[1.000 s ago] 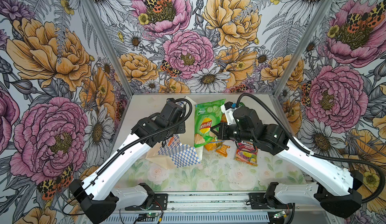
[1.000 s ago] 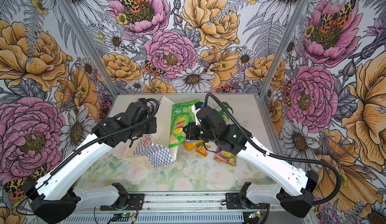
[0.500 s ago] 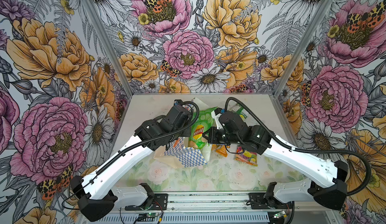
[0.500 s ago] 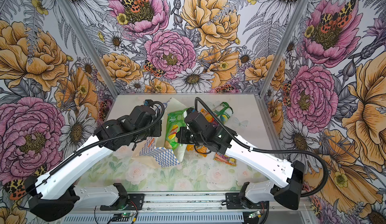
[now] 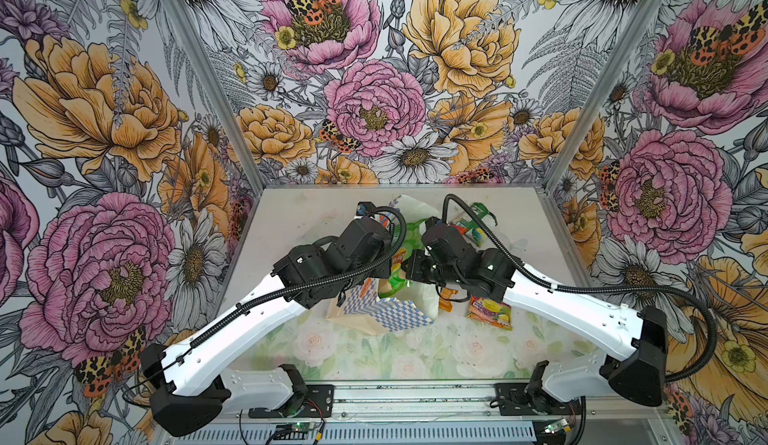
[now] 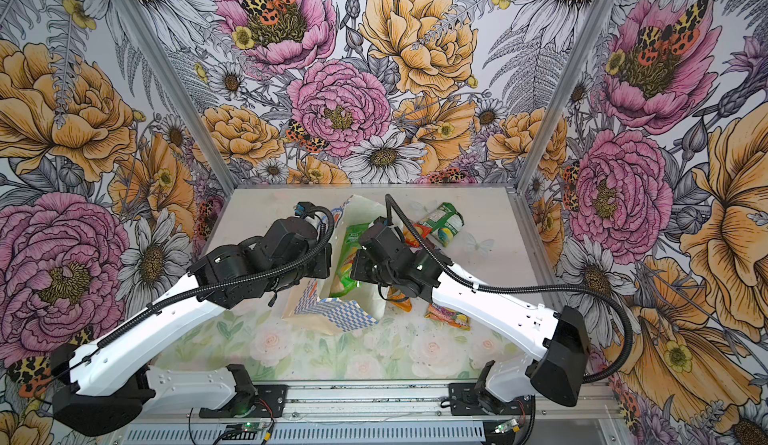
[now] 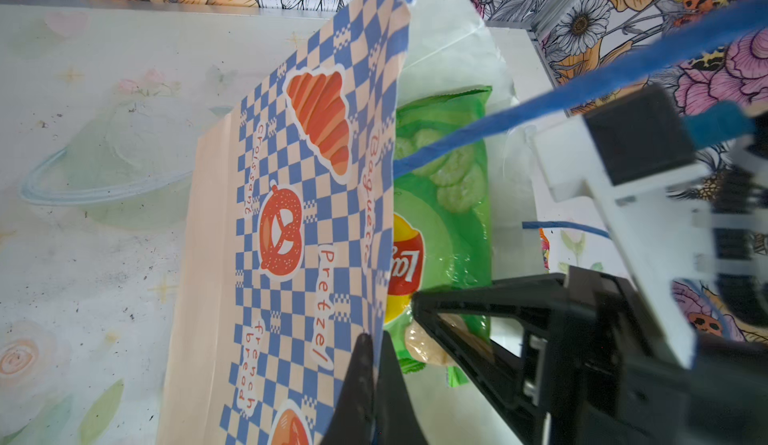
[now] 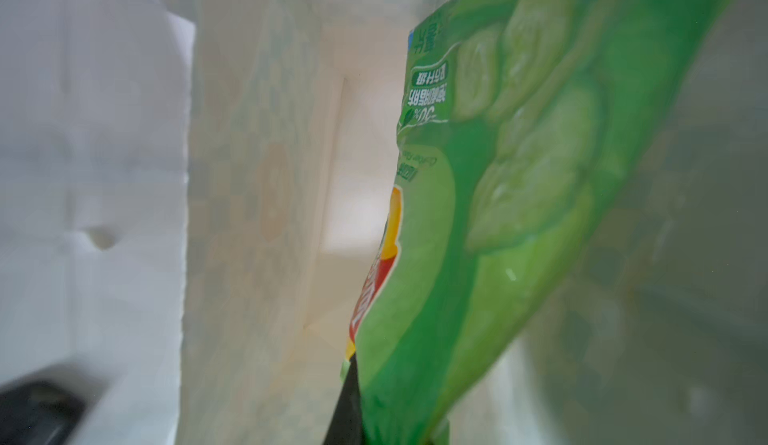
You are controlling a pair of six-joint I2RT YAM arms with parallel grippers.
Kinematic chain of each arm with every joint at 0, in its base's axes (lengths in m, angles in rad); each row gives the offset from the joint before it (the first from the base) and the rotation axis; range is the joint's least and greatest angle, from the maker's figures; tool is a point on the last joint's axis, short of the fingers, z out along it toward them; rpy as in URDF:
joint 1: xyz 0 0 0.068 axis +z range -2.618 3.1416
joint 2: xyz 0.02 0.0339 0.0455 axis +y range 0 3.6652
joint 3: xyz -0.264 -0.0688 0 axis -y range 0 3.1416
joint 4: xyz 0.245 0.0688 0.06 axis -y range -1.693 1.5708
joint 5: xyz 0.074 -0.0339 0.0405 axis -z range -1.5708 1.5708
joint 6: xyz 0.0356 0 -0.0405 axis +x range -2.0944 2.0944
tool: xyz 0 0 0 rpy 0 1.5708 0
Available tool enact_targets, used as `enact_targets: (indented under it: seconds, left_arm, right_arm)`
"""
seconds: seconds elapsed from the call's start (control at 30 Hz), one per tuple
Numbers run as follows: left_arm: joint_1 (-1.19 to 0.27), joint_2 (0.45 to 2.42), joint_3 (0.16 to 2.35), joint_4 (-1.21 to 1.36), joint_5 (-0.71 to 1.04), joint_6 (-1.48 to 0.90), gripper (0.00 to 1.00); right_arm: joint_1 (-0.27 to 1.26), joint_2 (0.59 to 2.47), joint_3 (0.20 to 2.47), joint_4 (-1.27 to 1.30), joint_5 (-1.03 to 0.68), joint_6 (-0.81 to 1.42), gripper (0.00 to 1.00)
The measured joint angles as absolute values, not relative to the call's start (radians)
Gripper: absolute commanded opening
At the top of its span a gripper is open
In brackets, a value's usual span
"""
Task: Place the snacks into the paper bag
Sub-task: 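Lower the Lay's bag into the paper bag and open the right gripper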
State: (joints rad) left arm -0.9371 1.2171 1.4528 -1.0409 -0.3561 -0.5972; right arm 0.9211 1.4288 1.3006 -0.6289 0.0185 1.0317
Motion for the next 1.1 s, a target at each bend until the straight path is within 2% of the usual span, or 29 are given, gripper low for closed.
enact_targets:
  seconds: [0.57, 0.73, 1.1]
  left_arm:
    - [-0.939, 1.186, 1.427, -1.032, -0.393, -0.604, 0.00]
    - [-0.939, 1.185, 1.427, -1.030, -0.401, -0.604, 0.00]
    - [-0.938, 1.186, 1.427, -1.030, -0.408, -0.604, 0.00]
  right_arm:
    - [0.912, 1.568, 1.274, -0.585, 0.014, 1.031, 0.00]
    - [0.911, 1.590, 1.254, -0.576, 0.007, 1.031, 0.06]
    - [0.908, 1.591, 1.246, -0.545, -0.015, 1.022, 0.28]
